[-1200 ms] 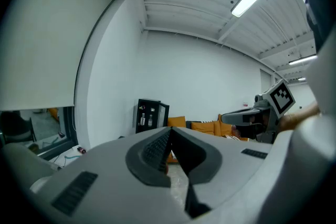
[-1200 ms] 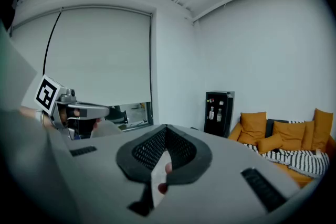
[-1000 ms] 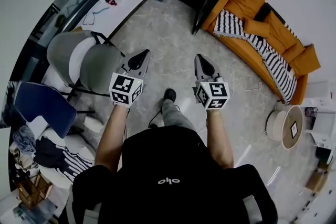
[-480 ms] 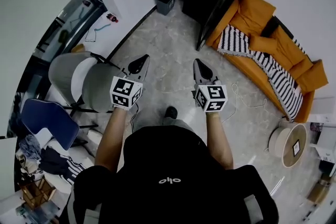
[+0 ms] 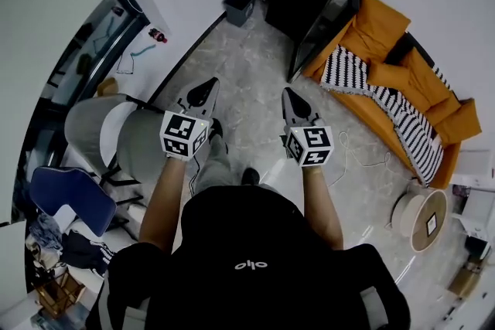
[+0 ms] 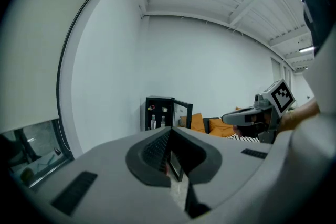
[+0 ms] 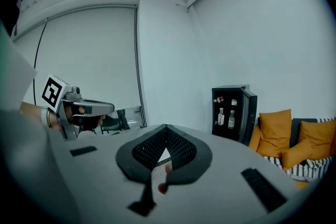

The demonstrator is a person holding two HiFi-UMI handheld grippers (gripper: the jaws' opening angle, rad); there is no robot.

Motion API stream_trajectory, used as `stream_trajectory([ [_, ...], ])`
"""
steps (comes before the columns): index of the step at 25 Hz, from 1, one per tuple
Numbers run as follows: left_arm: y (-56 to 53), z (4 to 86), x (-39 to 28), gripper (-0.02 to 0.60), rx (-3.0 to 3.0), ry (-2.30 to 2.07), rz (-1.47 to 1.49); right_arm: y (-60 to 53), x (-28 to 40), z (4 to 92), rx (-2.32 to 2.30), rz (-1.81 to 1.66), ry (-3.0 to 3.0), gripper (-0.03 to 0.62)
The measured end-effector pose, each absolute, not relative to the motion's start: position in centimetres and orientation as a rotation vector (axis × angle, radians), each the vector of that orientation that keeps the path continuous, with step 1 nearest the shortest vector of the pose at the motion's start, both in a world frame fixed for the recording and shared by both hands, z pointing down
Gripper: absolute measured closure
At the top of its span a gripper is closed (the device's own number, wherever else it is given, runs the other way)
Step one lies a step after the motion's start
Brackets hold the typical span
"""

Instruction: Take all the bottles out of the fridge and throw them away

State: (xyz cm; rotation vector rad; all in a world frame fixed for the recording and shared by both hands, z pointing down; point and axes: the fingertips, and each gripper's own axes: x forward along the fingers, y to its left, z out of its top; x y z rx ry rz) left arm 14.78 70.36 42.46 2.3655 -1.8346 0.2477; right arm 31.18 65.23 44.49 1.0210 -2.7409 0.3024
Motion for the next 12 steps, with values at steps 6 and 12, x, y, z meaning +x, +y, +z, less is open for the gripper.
stream_trajectory([
  [6,62.4,41.8,9.0,0.580,2.415,-1.780,0.264,57.9,25.2,43.9,1.078,0.308,-2.717,0.592],
  [12,55.9,41.1,2.7,0.580,2.457,-1.728,0.265,52.7,19.2,43.2,1.133,0.307,-2.691,0.592],
])
